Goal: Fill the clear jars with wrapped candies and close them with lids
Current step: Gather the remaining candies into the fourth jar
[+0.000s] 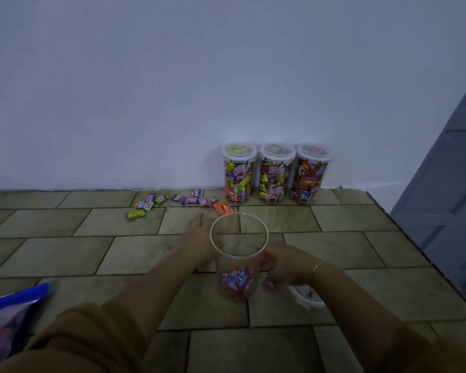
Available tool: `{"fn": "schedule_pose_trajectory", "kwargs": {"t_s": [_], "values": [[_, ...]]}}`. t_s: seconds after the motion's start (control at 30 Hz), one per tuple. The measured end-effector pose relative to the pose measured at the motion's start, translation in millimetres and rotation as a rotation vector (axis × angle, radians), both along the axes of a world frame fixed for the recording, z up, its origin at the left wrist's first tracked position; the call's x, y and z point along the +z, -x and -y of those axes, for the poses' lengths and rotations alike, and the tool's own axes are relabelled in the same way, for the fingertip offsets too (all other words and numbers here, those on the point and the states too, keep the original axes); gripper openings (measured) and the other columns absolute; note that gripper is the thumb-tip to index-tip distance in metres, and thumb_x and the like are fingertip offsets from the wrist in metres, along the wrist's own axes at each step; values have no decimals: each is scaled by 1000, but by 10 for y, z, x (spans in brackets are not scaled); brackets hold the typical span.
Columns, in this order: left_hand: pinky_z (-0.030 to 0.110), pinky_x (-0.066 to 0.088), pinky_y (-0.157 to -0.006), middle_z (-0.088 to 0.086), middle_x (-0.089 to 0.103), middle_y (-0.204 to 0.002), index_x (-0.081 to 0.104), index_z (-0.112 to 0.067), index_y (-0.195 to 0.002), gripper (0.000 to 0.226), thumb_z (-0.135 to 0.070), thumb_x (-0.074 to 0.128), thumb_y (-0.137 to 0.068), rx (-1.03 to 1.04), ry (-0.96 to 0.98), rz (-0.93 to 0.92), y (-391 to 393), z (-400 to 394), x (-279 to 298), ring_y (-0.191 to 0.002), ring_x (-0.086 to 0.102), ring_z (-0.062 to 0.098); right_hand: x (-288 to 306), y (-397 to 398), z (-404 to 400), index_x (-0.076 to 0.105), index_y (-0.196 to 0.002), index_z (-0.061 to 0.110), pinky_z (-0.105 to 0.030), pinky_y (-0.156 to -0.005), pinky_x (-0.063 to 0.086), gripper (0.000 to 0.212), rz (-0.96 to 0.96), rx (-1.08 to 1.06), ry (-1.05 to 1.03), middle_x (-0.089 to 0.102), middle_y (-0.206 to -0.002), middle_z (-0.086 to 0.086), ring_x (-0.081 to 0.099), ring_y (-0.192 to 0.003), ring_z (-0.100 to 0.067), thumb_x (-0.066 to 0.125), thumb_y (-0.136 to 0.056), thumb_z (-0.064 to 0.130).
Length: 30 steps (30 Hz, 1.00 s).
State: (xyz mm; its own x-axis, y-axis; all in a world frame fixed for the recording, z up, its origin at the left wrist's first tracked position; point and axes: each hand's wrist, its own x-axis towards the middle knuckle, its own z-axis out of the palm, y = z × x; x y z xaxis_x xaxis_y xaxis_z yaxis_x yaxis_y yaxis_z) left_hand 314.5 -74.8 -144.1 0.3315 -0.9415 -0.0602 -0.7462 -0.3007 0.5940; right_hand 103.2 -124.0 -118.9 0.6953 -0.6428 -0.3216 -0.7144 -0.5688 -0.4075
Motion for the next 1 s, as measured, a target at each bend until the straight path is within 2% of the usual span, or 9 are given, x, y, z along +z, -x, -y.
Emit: {"fn": "schedule_pose_trajectory", "kwargs": {"t_s": [0.07,0.13,0.2,0.33,0.5,0.63,0.77,0.87,1.0], "values": [[41,14,-117,20,13,-155,25,-7,-147,83,-40,63,-82,-17,-23,92,-10,132,11,-145,8,31,-47,-36,3,48,-130,22,-31,-100,43,59,-23,28,-12,46,-133,-1,48,-120,-20,71,-76,16],[43,8,-118,16,9,-157,23,-15,-149,72,-41,54,-89,-54,-38,258,-39,292,-36,-146,-2,32,-108,-67,68,48,-131,22,-33,-101,43,59,-54,85,63,45,-134,-2,47,-120,-21,71,-78,19],[46,9,-119,13,8,-158,23,-22,-149,73,-48,53,-88,-17,-4,279,-78,436,-96,-146,-6,31,-158,-94,140,52,-128,22,-32,-97,44,49,-70,130,133,49,-128,-2,49,-117,-21,67,-81,22],[43,5,-117,14,-1,-159,16,-17,-150,86,-60,53,-85,37,30,303,-127,679,-130,-146,-6,33,-259,-126,255,63,-116,22,-31,-93,45,27,-9,169,256,59,-118,-1,54,-107,-19,56,-90,21],[44,5,-117,16,10,-157,17,-20,-150,72,-59,37,-92,2,28,387,-126,922,-203,-145,-1,37,-400,-149,373,66,-109,23,-22,-88,40,23,77,107,364,64,-111,2,56,-102,-15,55,-89,26],[43,9,-118,8,29,-151,35,-19,-144,53,-48,32,-99,-47,-25,418,-161,936,-241,-142,9,36,-445,-181,397,66,-106,25,-17,-85,34,21,123,59,384,65,-110,4,56,-102,-12,57,-88,27],[32,11,-116,12,49,-137,53,-5,-130,40,-28,40,-100,-90,75,273,-203,806,-319,-137,29,30,-411,-168,369,70,-102,14,-14,-77,33,19,206,-93,283,67,-108,-3,57,-101,-15,58,-88,17],[39,32,-108,23,62,-118,64,5,-110,27,-11,53,-93,-41,189,205,-149,590,-431,-118,53,38,-400,-146,333,70,-101,13,-12,-72,31,18,231,-179,234,67,-108,-4,57,-100,-16,57,-89,14],[33,36,-105,13,54,-133,61,-8,-121,32,-9,59,-89,34,247,37,24,162,-257,-125,48,28,-355,-153,252,68,-103,13,-21,-83,39,19,221,-241,202,65,-110,-6,56,-102,-19,55,-89,14]]}}
